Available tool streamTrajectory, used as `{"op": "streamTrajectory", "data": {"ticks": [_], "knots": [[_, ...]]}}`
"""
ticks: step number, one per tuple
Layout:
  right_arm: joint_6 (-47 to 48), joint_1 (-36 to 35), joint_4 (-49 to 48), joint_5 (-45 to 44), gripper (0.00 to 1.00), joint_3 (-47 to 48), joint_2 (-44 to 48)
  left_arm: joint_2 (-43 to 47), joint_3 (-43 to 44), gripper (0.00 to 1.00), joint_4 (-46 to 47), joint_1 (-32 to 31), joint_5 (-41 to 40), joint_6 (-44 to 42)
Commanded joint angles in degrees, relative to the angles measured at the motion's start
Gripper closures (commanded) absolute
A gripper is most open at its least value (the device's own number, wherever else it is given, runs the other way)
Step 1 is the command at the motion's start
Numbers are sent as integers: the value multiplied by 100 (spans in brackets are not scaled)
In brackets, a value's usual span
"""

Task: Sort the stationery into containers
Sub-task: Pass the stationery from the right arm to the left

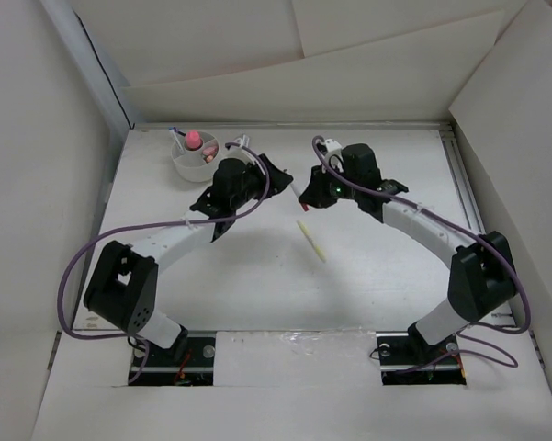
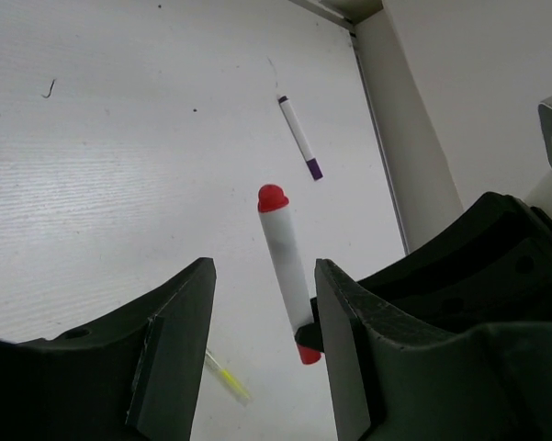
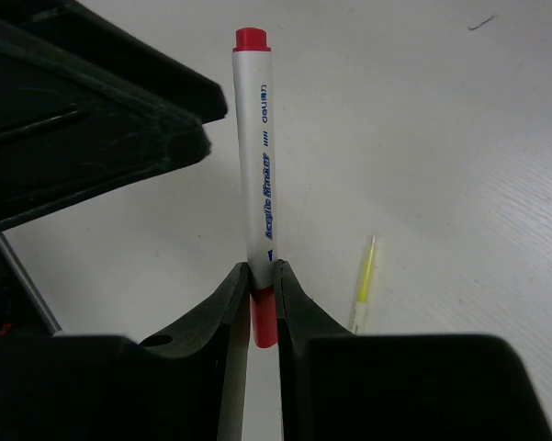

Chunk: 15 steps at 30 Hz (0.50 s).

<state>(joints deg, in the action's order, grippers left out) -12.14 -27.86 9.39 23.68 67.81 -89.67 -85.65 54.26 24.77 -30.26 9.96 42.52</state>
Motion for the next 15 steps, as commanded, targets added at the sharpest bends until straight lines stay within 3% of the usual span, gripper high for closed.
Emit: {"op": "streamTrajectory", "data": {"ticks": [1,7,10,12,15], "knots": [[116,-167,-403,383,100,-14,-7,-39,365,56,-147,11,50,-77],[168,-281,-403,506,100,-14,-60,-330,630,59,-289,11,-178,-139],[168,-282,-403,506,100,39,-173,-479,735,72,-236,11,-230,-191],[168,-282,-403,506,100,39,-226,-532,805,89,-298,11,-231,-192],[168,-282,-403,453,96,39,-227,-532,805,100,-403,11,-415,-244]]}}
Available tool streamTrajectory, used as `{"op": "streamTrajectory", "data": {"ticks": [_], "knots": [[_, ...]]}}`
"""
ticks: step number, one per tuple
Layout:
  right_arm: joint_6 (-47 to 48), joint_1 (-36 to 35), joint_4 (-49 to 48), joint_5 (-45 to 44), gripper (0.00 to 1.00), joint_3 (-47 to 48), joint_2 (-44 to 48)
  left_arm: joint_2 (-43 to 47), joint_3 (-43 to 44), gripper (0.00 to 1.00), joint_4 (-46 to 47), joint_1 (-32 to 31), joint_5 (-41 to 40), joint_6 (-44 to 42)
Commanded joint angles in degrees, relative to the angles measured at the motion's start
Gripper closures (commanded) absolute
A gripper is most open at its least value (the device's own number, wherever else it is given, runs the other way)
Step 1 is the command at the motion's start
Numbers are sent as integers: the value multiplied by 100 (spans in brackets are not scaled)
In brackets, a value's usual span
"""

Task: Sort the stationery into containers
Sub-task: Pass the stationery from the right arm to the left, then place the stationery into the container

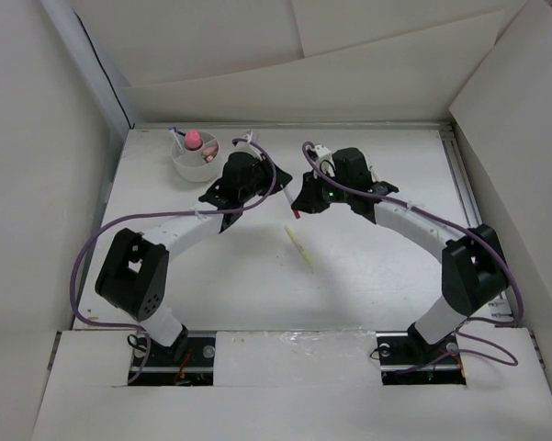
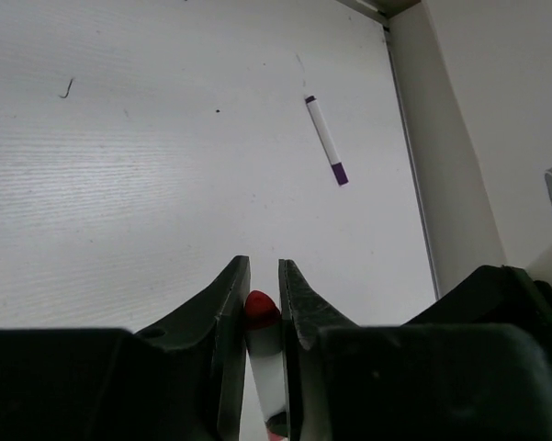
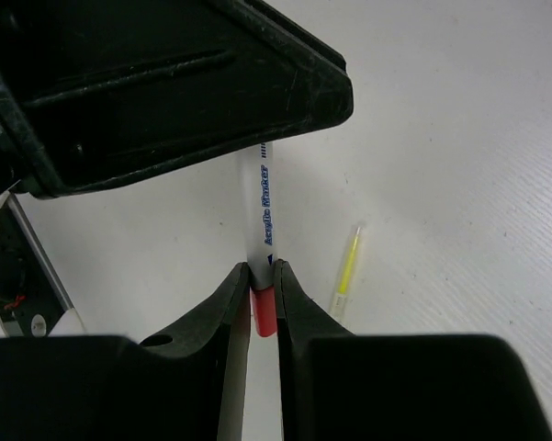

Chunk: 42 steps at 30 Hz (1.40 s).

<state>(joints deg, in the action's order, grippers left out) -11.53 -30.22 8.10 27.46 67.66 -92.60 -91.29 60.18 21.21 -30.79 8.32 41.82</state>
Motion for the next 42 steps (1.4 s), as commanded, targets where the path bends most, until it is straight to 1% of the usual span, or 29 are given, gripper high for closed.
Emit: {"op": "streamTrajectory", "data": {"ticks": [1,3,4,5,6,8,11,12,13,15,16,17,18,21,24,26,27,30,35,41,42], "knots": [[107,-46,-274,75,84,54,66,32,265,100,-47,64,-399,-175],[107,-46,-274,75,67,54,66,32,266,100,-126,116,-462,-175],[107,-46,-274,75,56,54,66,32,327,100,-196,204,-463,-175],[107,-46,-274,75,53,54,66,84,327,100,-196,283,-463,-122],[107,7,-274,75,51,54,153,85,380,100,-196,510,-463,-61],[107,77,-326,75,48,-16,311,146,380,100,-196,818,-463,219],[46,191,-379,75,48,-139,443,357,319,100,-136,1460,-603,536],[46,192,-440,75,48,-139,444,357,319,100,-135,1609,-708,703],[46,192,-441,75,47,-139,444,444,319,100,-135,1854,-978,765],[-7,192,-441,75,47,-139,444,445,634,100,-406,2058,-1339,766],[-7,192,-441,75,47,-139,444,445,818,100,-599,2146,-1759,627],[-7,192,-441,75,47,-139,444,358,1220,100,-775,2321,-1946,538],[-7,192,-441,75,47,-139,444,287,1433,100,-1116,2418,-2104,450],[-7,192,-441,23,47,-192,496,-29,2144,100,-1653,2814,-2527,265],[-7,192,-441,22,47,-192,497,-179,2523,100,-1760,3130,-2826,-32],[-7,192,-441,22,47,-192,497,-424,2743,100,-1910,3245,-3001,-200],[-7,192,-441,22,47,-192,497,-503,2857,100,-1962,3298,-3229,-288],[-7,192,-441,-30,47,-192,497,-836,3271,100,-2042,3298,-3563,-666],[-7,78,-441,-83,48,-192,497,-1251,3657,100,-1981,3298,-3723,-1009],[-7,77,-441,-136,48,-192,497,-1672,3825,100,-1717,3298,-3898,-1229],[-7,77,-441,-136,49,-192,497,-1734,3947,100,-1656,3298,-3995,-1386]]}}
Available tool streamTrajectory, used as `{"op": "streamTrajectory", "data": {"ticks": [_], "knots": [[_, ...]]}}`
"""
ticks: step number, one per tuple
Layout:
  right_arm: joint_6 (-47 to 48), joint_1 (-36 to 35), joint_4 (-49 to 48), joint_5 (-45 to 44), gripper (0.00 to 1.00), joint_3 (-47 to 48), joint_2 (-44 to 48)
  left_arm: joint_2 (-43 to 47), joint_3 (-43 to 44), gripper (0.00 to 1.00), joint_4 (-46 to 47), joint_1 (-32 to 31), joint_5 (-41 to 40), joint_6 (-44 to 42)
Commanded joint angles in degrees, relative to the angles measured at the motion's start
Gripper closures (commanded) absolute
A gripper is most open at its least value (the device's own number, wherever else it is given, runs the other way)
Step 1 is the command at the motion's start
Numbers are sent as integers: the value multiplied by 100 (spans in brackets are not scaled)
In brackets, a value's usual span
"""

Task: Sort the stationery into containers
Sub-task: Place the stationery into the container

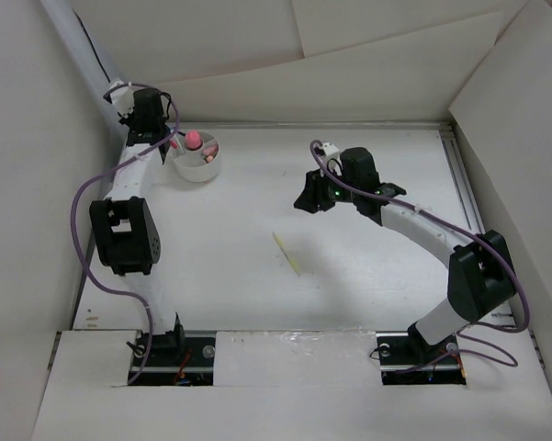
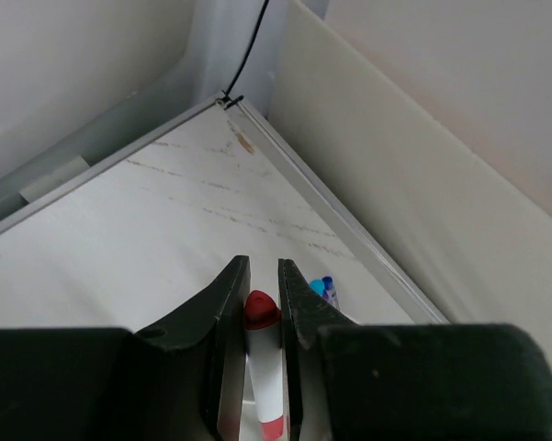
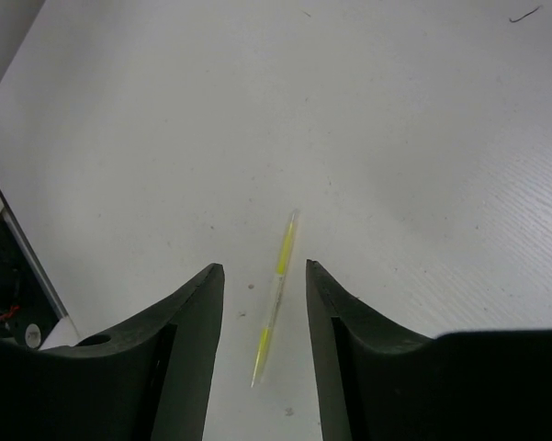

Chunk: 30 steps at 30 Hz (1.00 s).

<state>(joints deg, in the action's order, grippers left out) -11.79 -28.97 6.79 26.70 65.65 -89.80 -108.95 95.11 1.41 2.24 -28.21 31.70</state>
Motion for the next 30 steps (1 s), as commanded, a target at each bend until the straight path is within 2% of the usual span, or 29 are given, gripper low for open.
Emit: {"op": "streamTrajectory", "data": {"ticks": [1,5,17,30], "knots": [[19,-47,-310,-59,54,9,165,-21,456,100,325,-4,-396,-436],[-42,-178,-370,-121,60,-122,103,-328,596,100,535,-4,-546,-691],[-253,-1189,-477,-886,60,-175,50,-821,939,100,939,-4,-546,-912],[-253,-1357,-477,-1491,60,-351,218,-997,711,100,1485,-109,-343,-1026]]}}
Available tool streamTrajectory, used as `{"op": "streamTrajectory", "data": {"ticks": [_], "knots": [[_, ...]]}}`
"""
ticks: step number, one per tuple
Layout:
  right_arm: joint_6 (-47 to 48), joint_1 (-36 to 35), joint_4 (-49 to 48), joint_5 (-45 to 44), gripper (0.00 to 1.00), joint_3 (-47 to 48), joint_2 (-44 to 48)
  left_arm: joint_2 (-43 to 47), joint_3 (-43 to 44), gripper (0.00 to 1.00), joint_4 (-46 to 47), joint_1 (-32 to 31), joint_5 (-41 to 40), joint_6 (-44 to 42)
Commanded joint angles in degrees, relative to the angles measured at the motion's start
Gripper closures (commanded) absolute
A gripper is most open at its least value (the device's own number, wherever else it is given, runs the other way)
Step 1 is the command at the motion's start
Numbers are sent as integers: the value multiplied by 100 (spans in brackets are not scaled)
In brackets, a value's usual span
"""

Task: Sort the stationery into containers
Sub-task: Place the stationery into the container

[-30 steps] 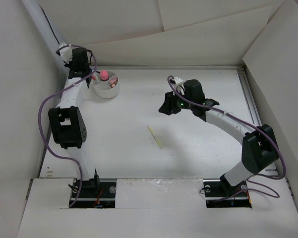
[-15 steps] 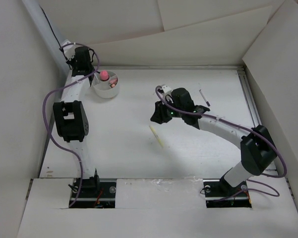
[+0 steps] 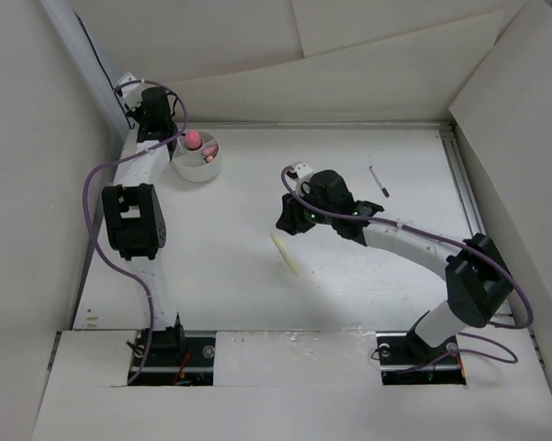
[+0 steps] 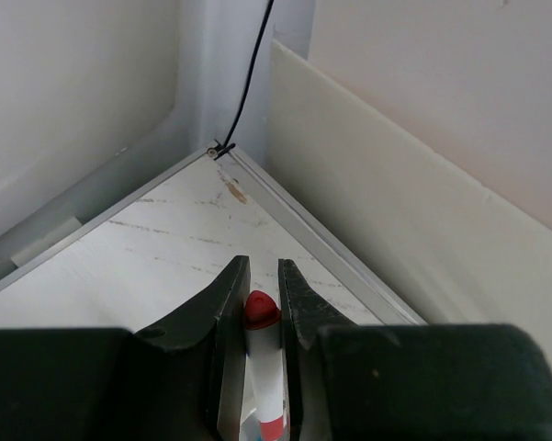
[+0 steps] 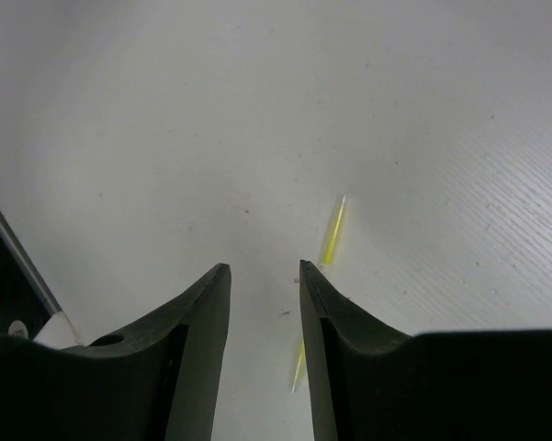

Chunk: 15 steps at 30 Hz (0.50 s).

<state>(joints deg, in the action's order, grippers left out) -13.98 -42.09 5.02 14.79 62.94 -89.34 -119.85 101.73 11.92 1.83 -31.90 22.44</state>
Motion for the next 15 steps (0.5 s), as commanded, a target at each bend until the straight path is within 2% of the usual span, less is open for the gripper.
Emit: {"op": "streamTrajectory", "data": {"ticks": [1,9,15], "knots": [[-35,-45,-299,-379,58,-149,171,24,-4,100,495,-68,26,-99],[-88,-151,-299,-740,38,-431,171,-100,-215,100,618,-121,26,-99],[-88,-273,-299,-942,26,-590,110,-100,-451,100,723,-174,26,-99]]}}
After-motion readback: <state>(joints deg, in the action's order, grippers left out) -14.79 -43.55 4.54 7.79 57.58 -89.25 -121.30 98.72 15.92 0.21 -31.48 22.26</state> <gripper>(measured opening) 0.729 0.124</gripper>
